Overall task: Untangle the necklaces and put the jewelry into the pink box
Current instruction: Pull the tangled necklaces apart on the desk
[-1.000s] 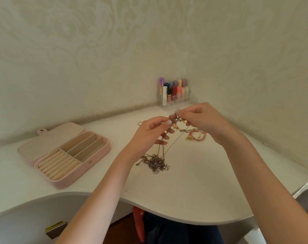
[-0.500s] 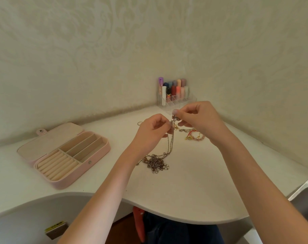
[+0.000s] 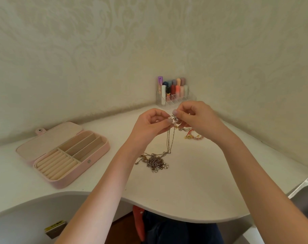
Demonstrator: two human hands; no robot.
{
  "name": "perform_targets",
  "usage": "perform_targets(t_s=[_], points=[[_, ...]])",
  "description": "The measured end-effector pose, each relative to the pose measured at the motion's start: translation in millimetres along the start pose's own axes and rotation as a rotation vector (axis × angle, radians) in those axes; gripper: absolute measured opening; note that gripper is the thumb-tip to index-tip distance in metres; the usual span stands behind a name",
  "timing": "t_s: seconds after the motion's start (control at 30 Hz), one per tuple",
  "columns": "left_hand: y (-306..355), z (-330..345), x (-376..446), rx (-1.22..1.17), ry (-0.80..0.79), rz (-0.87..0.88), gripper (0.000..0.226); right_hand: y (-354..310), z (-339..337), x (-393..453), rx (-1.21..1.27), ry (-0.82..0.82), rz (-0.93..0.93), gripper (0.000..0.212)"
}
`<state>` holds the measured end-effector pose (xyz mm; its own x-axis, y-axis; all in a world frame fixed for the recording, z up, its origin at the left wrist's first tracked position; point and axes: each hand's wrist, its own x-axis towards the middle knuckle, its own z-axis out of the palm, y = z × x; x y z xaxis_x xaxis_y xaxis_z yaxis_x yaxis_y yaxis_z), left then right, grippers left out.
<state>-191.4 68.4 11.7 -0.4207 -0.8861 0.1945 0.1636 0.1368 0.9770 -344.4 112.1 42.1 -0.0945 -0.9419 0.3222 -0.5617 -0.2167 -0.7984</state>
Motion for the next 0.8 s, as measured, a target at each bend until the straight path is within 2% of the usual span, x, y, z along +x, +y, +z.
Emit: perform_targets(t_s=[0.17, 0.33, 0.5, 0.67, 0.8], points=[[-1, -1, 1, -0.006, -0.037, -0.018, 0.016, 1, 1, 0, -0.044, -0.025, 0.016, 0.020], [-6, 2, 2, 0.016, -0.051, -0.032, 0.025, 5, 7, -2, 0.161, 0.019, 0.084, 0.018], [-9, 5, 3, 0.112, -0.051, -0.068, 0.018, 9, 14, -3, 0.305, 0.016, 0.174, 0.024], [-17, 5, 2, 0.169, -0.069, -0.122, 0.010, 14, 10, -8, 0.318, -0.014, 0.231, 0.027], [-31, 0, 0, 0.312, -0.102, -0.153, 0.004, 21, -3, -10, 0.495, 0.035, 0.292, 0.028]])
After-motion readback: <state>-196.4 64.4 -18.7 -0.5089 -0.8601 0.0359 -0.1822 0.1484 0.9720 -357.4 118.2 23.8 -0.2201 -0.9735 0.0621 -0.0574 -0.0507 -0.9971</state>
